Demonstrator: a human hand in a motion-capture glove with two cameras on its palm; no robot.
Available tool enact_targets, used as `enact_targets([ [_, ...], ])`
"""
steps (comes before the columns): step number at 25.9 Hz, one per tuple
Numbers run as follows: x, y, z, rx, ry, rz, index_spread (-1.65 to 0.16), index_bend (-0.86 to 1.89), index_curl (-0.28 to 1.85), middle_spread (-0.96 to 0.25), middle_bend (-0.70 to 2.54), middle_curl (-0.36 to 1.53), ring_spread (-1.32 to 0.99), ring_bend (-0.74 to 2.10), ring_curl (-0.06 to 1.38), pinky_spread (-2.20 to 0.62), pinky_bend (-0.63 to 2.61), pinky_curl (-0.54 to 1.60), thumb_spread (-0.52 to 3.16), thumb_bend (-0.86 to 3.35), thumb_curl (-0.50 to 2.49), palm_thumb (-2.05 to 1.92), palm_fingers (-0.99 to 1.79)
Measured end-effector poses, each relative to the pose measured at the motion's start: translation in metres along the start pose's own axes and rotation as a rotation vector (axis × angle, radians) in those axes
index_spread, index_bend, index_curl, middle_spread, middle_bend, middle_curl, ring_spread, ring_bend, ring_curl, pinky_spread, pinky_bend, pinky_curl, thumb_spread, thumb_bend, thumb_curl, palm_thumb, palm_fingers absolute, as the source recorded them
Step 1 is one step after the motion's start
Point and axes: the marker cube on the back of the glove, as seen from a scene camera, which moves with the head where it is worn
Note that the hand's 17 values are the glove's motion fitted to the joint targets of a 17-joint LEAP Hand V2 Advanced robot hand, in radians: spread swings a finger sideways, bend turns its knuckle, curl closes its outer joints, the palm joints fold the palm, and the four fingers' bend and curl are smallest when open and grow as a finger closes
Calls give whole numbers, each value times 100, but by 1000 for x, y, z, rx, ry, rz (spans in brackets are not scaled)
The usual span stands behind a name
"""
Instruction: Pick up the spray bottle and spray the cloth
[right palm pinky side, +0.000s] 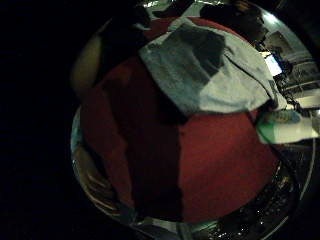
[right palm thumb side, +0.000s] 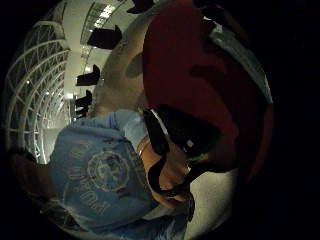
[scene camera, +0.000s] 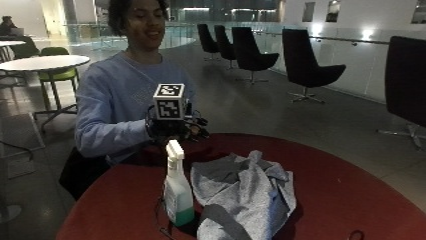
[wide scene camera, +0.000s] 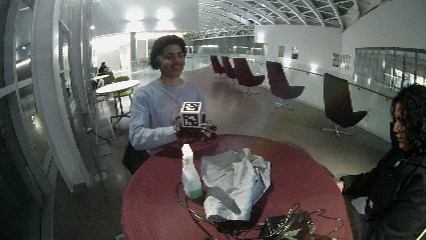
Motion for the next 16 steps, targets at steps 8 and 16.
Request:
enact_targets([
  [8,42,75,-17,174,-176,118,-38,14,24,0,39,32,9,21,21,24,24,27,114,5,22,46,47],
  [16,75,96,-24,395,-378,202,-38,11,24,1,27,31,8,34,26,24,29,30,116,5,25,53,51],
])
